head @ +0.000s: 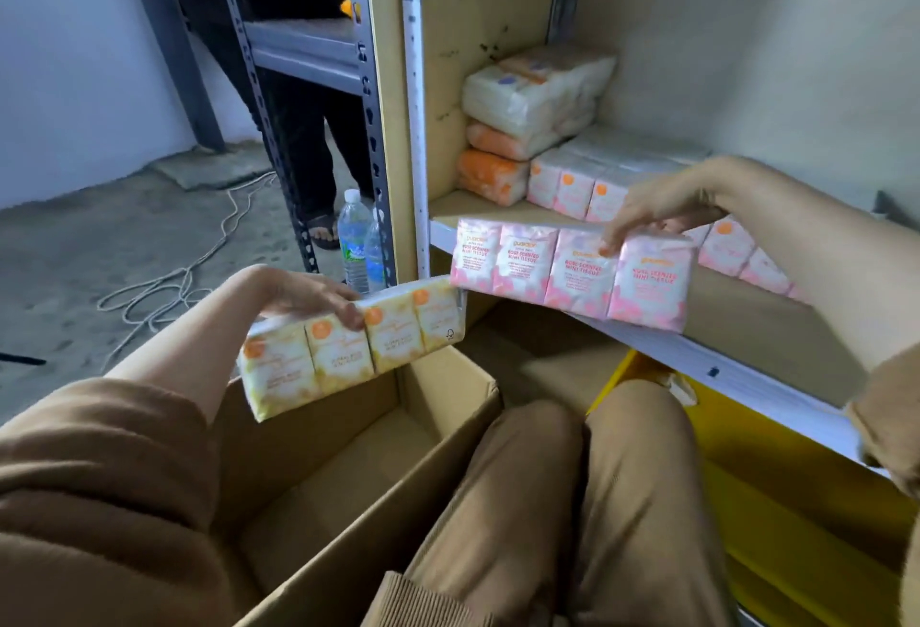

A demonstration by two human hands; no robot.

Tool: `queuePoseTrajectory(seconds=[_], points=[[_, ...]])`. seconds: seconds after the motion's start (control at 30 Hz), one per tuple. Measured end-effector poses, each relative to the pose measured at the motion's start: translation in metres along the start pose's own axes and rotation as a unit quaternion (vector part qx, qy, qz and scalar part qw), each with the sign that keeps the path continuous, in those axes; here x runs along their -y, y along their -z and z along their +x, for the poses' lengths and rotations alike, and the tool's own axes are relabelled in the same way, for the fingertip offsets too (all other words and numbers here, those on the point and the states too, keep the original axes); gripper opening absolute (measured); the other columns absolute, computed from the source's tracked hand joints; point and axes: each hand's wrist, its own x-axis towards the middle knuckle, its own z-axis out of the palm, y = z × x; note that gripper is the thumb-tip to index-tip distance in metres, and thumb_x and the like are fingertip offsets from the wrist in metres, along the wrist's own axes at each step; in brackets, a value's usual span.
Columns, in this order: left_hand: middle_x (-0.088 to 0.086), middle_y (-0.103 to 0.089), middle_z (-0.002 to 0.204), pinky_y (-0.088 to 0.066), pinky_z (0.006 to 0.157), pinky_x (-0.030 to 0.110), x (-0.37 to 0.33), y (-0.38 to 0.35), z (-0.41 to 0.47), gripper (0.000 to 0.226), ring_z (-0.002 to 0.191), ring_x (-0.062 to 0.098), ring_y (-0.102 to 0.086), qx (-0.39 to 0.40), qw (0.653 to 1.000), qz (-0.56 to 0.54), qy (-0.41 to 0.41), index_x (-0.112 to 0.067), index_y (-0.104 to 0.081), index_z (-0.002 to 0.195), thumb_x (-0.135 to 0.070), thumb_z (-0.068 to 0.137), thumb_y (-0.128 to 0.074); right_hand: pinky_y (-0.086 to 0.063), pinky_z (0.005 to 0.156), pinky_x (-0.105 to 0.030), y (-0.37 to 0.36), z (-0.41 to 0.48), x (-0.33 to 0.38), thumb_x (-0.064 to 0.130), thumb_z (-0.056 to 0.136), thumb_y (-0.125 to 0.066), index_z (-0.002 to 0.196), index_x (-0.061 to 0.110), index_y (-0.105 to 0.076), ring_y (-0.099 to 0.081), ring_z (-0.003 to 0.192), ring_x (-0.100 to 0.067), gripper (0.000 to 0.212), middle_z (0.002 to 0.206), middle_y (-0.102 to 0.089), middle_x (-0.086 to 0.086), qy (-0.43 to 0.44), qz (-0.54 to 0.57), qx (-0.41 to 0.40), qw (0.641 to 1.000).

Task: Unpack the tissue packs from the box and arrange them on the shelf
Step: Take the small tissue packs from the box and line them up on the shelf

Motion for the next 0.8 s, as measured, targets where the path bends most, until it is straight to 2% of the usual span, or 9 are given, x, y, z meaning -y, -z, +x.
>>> queuePoseTrajectory(seconds=[0.13,0.3,0.37,0.4,0.47,0.5,0.57,0.63,0.8], points=[[0.014,-0.058,0.130,-0.055,0.086,0.036,-0.018,-0.002,0.002,0.125,0.111,0.031,-0.061,-0.006,1.000,0.016,-0.009,-0.018,-0.045,0.130,-0.058,0.020,-0.087,-0.055,0.055,-0.020,0.009,-0.017,-0.014,0.051,-0.006,-0.086,0.082,0.011,-0.067,-0.073,0.059,-0.007,0.098,0.065,-0.077,0.002,-0.005,0.019,0.014,1.000],[0.007,-0.066,0.107,-0.061,0.066,0.028,-0.046,0.000,0.003,0.112,0.081,0.017,-0.071,0.021,0.999,0.036,-0.020,-0.017,-0.049,0.125,-0.046,0.024,-0.088,-0.057,0.060,-0.022,0.020,-0.038,-0.027,0.052,-0.005,-0.086,0.079,0.010,-0.071,-0.073,0.063,-0.013,0.095,0.072,-0.078,-0.003,-0.012,0.019,-0.011,1.000],[0.004,-0.067,0.101,-0.060,0.060,0.026,-0.062,0.002,0.000,0.111,0.076,0.014,-0.071,0.020,0.998,0.043,-0.030,-0.020,-0.053,0.113,-0.052,0.013,-0.089,-0.057,0.059,-0.021,0.025,-0.048,-0.035,0.048,0.005,-0.089,0.085,0.008,-0.069,-0.072,0.064,-0.014,0.092,0.075,-0.077,-0.005,-0.025,0.013,-0.033,0.999],[0.004,-0.067,0.102,-0.060,0.060,0.027,-0.072,0.004,-0.001,0.115,0.079,0.015,-0.071,0.014,0.998,0.056,-0.037,-0.020,-0.053,0.114,-0.055,0.011,-0.088,-0.055,0.053,-0.017,0.027,-0.056,-0.037,0.041,0.017,-0.091,0.084,0.007,-0.067,-0.071,0.058,-0.012,0.079,0.069,-0.076,-0.004,-0.036,0.005,-0.042,0.998],[0.004,-0.066,0.109,-0.059,0.069,0.030,-0.095,0.008,-0.002,0.121,0.089,0.019,-0.069,-0.003,0.995,0.081,-0.057,-0.020,-0.051,0.120,-0.058,0.011,-0.086,-0.045,0.040,-0.011,0.032,-0.073,-0.045,0.029,0.038,-0.087,0.077,0.007,-0.065,-0.065,0.045,-0.010,0.050,0.054,-0.070,0.001,-0.071,0.008,-0.069,0.995],[0.004,-0.065,0.113,-0.058,0.075,0.032,-0.108,0.008,-0.002,0.122,0.095,0.020,-0.067,-0.013,0.993,0.094,-0.068,-0.021,-0.049,0.122,-0.059,0.011,-0.086,-0.038,0.039,-0.011,0.035,-0.082,-0.050,0.033,0.041,-0.085,0.076,0.007,-0.064,-0.059,0.045,-0.013,0.048,0.054,-0.064,0.001,-0.088,0.008,-0.093,0.992],[0.005,-0.061,0.121,-0.054,0.087,0.038,-0.135,0.009,-0.001,0.123,0.104,0.024,-0.063,-0.037,0.989,0.115,-0.089,-0.024,-0.044,0.125,-0.056,0.014,-0.087,-0.029,0.049,-0.018,0.040,-0.096,-0.063,0.052,0.023,-0.086,0.076,0.009,-0.064,-0.048,0.056,-0.019,0.071,0.064,-0.056,-0.004,-0.102,-0.004,-0.132,0.986],[0.005,-0.059,0.124,-0.050,0.093,0.039,-0.162,0.006,0.000,0.113,0.107,0.026,-0.061,-0.064,0.982,0.130,-0.118,-0.027,-0.042,0.125,-0.049,0.024,-0.085,-0.031,0.057,-0.024,0.047,-0.106,-0.082,0.057,-0.001,-0.083,0.077,0.008,-0.068,-0.051,0.070,-0.021,0.094,0.075,-0.060,-0.008,-0.113,-0.016,-0.144,0.983],[0.002,-0.044,0.142,-0.034,0.111,0.037,-0.228,-0.007,0.022,0.116,0.125,0.024,-0.044,-0.156,0.943,0.223,-0.191,-0.021,-0.032,0.143,-0.050,0.040,-0.078,-0.037,0.068,-0.027,0.039,-0.121,-0.118,0.051,0.035,-0.079,0.063,0.010,-0.066,-0.056,0.073,-0.023,0.051,0.081,-0.062,-0.006,-0.185,-0.087,-0.186,0.961]])
